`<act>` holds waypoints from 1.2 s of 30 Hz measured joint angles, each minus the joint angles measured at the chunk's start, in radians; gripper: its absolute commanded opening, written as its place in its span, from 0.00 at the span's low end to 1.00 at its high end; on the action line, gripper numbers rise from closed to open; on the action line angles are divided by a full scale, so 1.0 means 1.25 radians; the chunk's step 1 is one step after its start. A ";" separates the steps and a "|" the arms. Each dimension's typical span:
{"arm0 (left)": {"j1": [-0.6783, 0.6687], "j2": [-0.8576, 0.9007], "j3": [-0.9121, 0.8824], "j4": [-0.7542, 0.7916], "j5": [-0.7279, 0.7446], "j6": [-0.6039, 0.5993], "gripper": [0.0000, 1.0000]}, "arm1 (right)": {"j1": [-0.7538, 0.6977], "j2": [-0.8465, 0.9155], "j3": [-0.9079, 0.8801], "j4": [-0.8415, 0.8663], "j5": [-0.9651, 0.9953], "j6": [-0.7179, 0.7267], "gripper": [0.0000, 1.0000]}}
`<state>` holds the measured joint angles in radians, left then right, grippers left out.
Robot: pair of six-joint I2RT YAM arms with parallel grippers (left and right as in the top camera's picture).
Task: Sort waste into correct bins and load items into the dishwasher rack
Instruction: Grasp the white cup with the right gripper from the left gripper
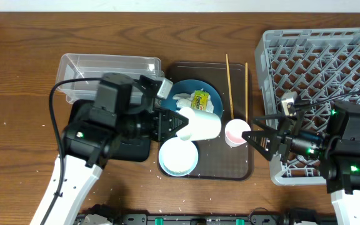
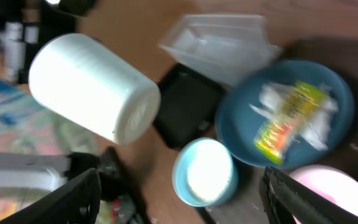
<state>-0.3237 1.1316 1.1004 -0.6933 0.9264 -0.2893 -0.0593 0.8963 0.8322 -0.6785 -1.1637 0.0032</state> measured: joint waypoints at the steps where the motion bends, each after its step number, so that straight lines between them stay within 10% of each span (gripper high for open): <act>1: 0.012 0.002 0.000 0.001 0.040 0.005 0.06 | 0.016 0.000 0.000 0.022 -0.012 0.014 0.80; 13: 0.033 0.049 0.000 0.003 0.304 0.027 0.06 | 0.362 0.000 0.002 0.375 0.068 0.215 0.84; 16: 0.033 0.049 0.000 0.019 0.332 0.029 0.06 | 0.413 0.005 0.002 0.382 0.126 0.240 0.69; 19: 0.035 0.049 0.000 0.025 0.347 0.029 0.06 | 0.439 0.018 0.002 0.390 0.148 0.254 0.61; 22: 0.039 0.052 0.000 0.026 0.349 0.031 0.06 | 0.443 0.020 0.003 0.393 0.156 0.263 0.80; 27: 0.038 0.052 0.000 0.029 0.364 0.031 0.07 | 0.444 0.015 0.003 0.412 0.175 0.260 0.84; 36: 0.038 0.052 0.000 0.029 0.364 0.031 0.07 | 0.411 -0.030 0.003 0.385 0.176 0.255 0.63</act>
<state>-0.2764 1.1969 1.1004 -0.6567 1.3819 -0.2501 0.4541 0.8589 0.8356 -0.1974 -0.9440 0.3225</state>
